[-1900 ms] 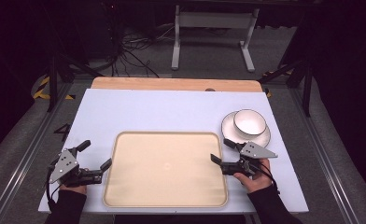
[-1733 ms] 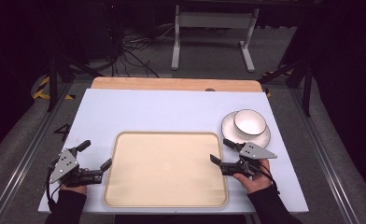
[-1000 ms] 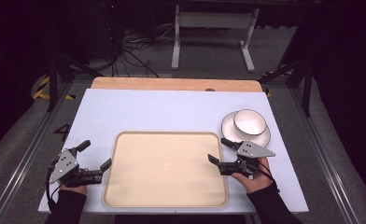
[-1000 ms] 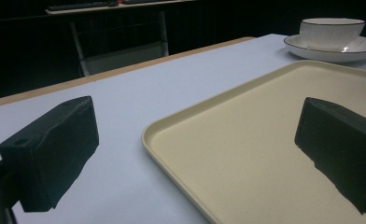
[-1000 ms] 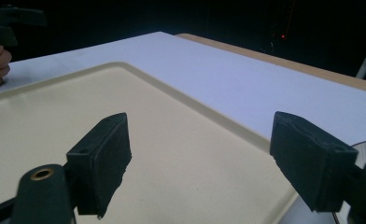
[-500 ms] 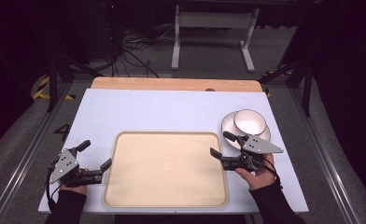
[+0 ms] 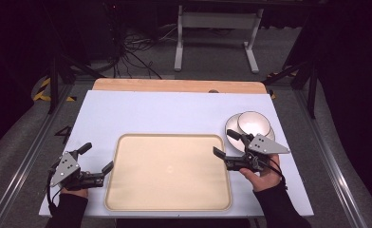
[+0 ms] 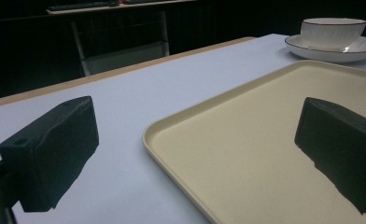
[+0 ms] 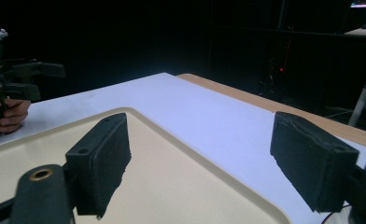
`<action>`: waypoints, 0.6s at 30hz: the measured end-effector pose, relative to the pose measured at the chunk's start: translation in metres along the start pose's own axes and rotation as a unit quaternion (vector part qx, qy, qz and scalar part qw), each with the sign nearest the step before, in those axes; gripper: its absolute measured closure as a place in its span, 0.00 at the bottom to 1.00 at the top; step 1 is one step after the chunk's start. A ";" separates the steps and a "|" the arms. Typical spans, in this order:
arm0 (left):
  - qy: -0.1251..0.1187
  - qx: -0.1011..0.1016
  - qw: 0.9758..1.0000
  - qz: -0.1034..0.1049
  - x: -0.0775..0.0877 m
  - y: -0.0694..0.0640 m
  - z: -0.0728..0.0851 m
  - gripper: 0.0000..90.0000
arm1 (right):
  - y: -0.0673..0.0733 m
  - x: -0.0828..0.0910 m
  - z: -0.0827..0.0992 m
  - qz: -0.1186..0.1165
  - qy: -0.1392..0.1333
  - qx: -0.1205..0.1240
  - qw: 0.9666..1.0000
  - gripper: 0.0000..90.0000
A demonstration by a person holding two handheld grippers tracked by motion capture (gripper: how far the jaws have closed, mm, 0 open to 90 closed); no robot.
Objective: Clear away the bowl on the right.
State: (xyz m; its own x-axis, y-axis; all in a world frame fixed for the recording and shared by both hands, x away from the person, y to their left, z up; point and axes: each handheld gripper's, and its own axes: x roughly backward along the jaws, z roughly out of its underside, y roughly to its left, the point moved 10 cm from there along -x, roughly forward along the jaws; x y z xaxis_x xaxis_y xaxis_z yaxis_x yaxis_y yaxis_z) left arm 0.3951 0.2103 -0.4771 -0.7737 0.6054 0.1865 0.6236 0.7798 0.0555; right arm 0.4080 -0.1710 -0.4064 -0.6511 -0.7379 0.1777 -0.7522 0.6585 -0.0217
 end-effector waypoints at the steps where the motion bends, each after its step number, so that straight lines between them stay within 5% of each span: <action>1: 0.000 0.000 1.000 0.000 0.000 0.000 0.000 0.00 | 0.000 0.000 0.000 0.000 0.000 0.000 1.000 0.22; 18: 0.000 -0.002 1.000 0.001 0.000 0.000 0.000 0.00 | -0.037 0.002 -0.007 0.027 0.024 0.000 0.999 0.22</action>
State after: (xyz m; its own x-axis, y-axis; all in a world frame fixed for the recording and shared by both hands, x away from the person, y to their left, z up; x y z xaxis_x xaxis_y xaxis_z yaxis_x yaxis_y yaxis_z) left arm 0.3949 0.2099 -0.4771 -0.7726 0.6069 0.1864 0.6253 0.7782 0.0586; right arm 0.4349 -0.1960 -0.3982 -0.6848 -0.6936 0.2236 -0.7164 0.6969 -0.0323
